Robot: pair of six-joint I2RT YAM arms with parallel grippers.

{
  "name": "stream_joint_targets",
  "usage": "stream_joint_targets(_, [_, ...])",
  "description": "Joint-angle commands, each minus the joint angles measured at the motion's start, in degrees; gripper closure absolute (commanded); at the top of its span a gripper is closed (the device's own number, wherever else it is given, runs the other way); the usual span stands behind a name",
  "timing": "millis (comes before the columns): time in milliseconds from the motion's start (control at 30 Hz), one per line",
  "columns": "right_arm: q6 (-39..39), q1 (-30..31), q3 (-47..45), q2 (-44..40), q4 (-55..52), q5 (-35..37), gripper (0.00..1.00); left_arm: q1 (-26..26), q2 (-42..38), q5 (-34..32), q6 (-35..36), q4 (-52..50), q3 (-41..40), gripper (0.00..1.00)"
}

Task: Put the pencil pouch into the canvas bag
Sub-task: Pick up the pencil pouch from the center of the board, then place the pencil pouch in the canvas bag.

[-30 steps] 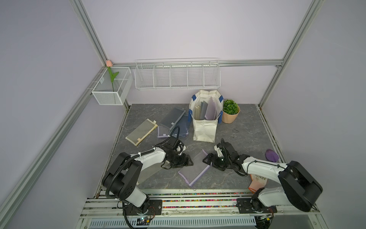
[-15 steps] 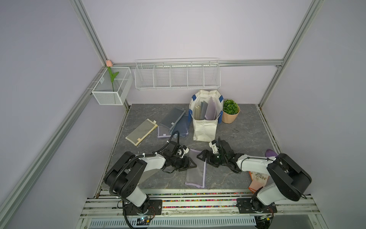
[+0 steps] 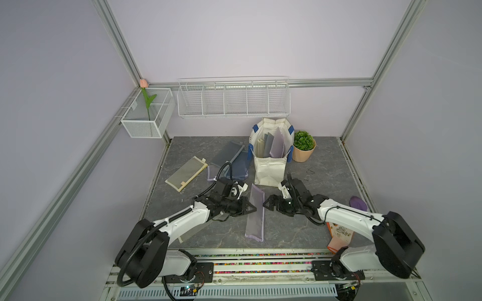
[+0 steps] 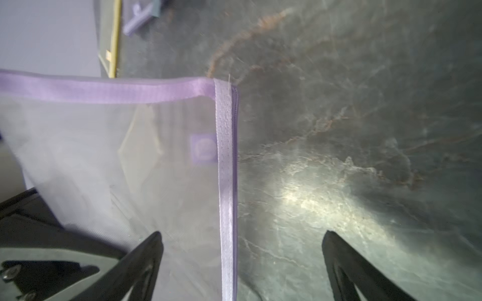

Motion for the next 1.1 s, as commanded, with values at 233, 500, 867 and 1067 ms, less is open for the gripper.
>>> stream_joint_targets(233, [-10.2,-1.7,11.1,-14.2,-21.3,10.8,0.04,2.1,-3.5,-1.8,17.5,-34.6,27.8,1.00])
stream_joint_targets(500, [-11.7,-7.5,15.4,-19.5,-27.5,10.8,0.06,3.5,4.8,-6.7,19.9,-39.8,51.1,1.00])
stream_joint_targets(867, [-13.4,-12.0,16.1,-22.8,-33.3,8.9,0.06,4.0,29.0,-22.2,21.3,-39.1,87.6,1.00])
stream_joint_targets(1067, [-13.1,-12.3,15.9,-24.6,-35.4,9.1,0.06,4.3,43.4,-23.2,18.1,-35.9,105.7,1.00])
